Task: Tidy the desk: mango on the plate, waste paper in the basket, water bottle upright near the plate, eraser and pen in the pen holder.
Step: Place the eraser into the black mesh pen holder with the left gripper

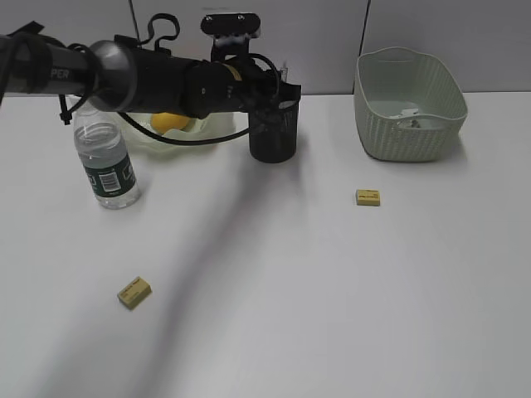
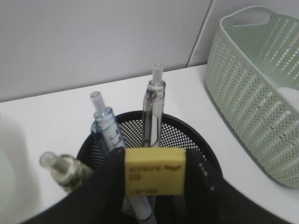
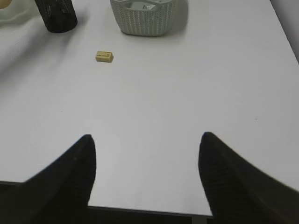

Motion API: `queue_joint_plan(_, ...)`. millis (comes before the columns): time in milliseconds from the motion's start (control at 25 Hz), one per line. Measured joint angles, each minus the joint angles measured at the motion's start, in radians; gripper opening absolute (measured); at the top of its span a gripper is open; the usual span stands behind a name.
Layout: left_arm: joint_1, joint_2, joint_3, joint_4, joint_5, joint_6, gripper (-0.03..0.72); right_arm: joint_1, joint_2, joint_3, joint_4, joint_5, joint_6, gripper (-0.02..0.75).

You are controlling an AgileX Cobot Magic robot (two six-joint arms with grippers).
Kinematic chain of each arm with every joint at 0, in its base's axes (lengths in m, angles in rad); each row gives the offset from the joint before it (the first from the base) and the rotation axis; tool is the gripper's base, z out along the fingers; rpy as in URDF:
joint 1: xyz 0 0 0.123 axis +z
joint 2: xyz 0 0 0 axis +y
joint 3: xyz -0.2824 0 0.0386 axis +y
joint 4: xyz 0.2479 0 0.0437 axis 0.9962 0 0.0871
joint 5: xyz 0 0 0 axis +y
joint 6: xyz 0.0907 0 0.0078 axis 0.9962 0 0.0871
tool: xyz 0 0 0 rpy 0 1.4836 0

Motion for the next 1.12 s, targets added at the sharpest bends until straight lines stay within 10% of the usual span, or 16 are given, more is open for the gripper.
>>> queue_joint_plan(720, 0.0, 0.017, -0.036, 0.028, 0.025, 0.0, 0.299, 0.0, 0.0, 0.0, 0.0, 0.0, 0.0, 0.545)
queue_joint_plan(1120, 0.0, 0.018, -0.037, 0.034, 0.004, 0.001, 0.433, 0.0, 0.0, 0.0, 0.0, 0.0, 0.0, 0.545)
